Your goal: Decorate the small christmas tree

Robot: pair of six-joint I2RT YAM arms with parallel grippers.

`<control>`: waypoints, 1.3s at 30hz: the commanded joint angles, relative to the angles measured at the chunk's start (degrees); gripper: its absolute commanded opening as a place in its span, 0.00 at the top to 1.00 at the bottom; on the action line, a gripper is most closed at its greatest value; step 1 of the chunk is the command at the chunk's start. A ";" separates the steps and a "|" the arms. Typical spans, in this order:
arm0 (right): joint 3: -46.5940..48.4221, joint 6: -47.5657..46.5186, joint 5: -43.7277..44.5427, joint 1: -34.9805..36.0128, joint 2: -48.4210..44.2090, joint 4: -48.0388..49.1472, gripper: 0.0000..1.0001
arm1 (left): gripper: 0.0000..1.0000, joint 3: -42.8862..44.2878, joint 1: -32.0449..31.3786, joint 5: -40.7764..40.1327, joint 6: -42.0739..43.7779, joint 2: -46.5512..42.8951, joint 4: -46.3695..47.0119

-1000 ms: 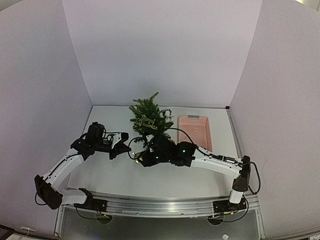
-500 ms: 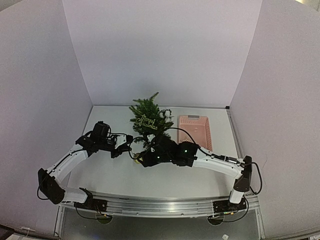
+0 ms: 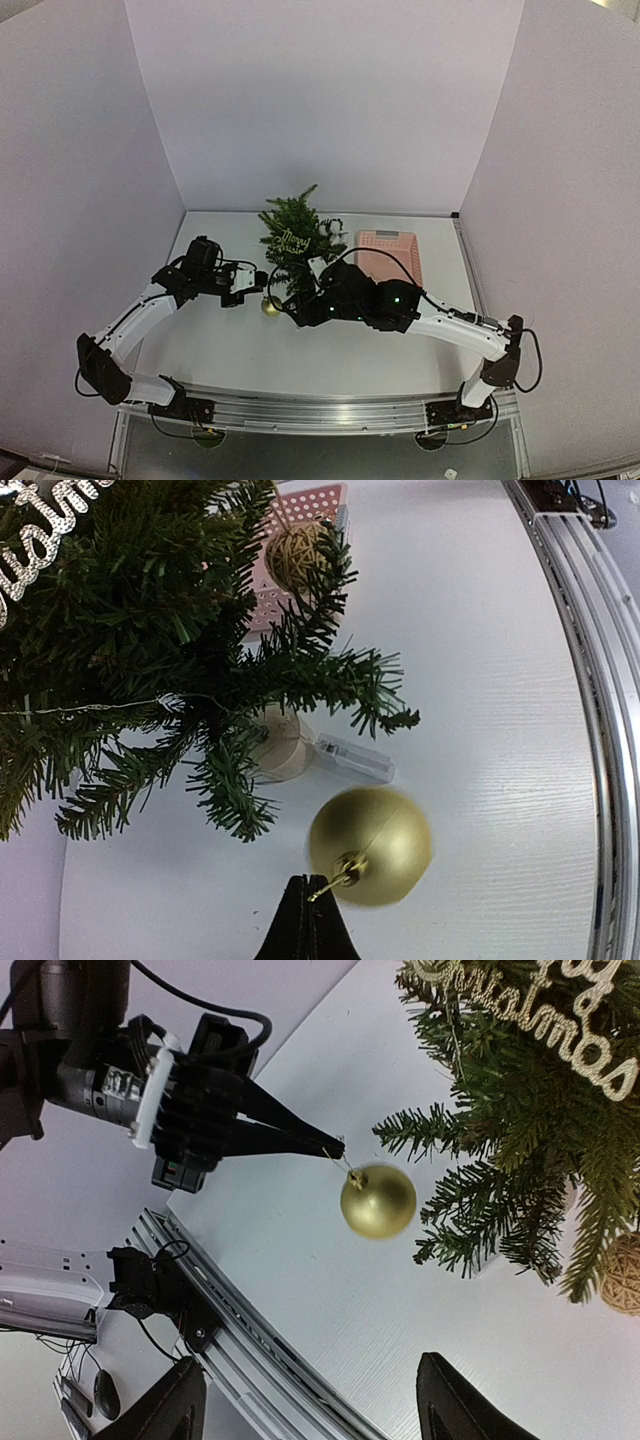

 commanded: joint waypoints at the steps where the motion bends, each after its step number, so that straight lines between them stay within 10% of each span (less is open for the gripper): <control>1: -1.11 -1.25 2.99 0.02 -3.87 1.30 0.30 | 1.00 3.14 -0.33 -1.94 7.09 1.31 -0.23; 39: -5.02 -1.16 3.34 0.01 -5.62 4.53 0.30 | 1.00 7.73 -1.15 -3.05 10.90 5.43 4.39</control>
